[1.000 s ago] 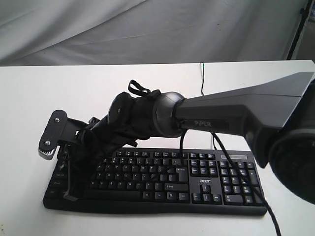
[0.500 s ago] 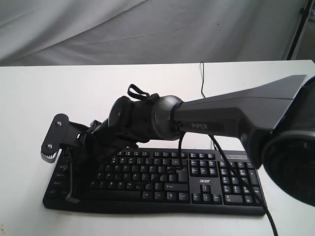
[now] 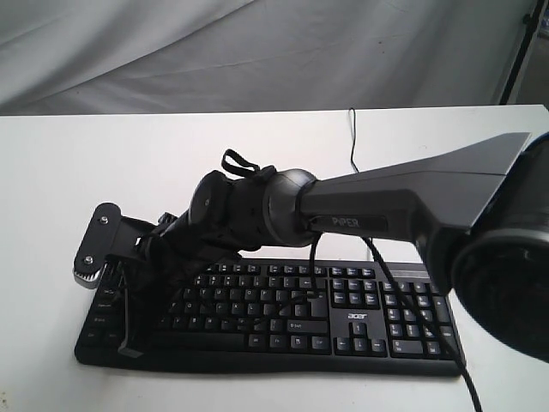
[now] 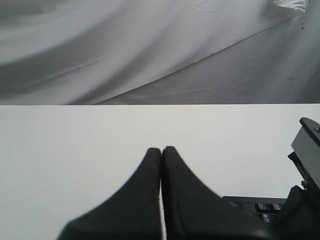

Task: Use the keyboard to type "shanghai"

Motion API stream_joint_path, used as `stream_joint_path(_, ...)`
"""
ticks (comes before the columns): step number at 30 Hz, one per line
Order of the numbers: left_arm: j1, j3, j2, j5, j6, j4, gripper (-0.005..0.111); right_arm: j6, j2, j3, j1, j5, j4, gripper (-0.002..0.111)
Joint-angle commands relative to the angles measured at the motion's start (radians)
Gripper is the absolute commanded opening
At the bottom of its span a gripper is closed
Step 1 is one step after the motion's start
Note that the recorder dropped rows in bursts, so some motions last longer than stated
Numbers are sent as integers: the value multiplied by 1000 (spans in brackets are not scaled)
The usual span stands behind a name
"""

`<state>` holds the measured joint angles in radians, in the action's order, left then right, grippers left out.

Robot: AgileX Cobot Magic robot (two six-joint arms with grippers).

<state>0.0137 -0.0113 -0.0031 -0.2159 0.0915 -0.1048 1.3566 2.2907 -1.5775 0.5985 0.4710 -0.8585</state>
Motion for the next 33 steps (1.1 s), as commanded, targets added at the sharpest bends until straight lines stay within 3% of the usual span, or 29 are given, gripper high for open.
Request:
stream_joint_path(1,-4,1,3,3,-1,-4,1,-5,0,-6,-4,7,7,0)
stream_joint_path(23,-4,1,3,3,-1,-4,1,-17,-94,-6,-8,56,79,0)
stream_joint_path(33,-4,1,3,3,-1,-4,1,-104,-212,54,-78,152,165,0)
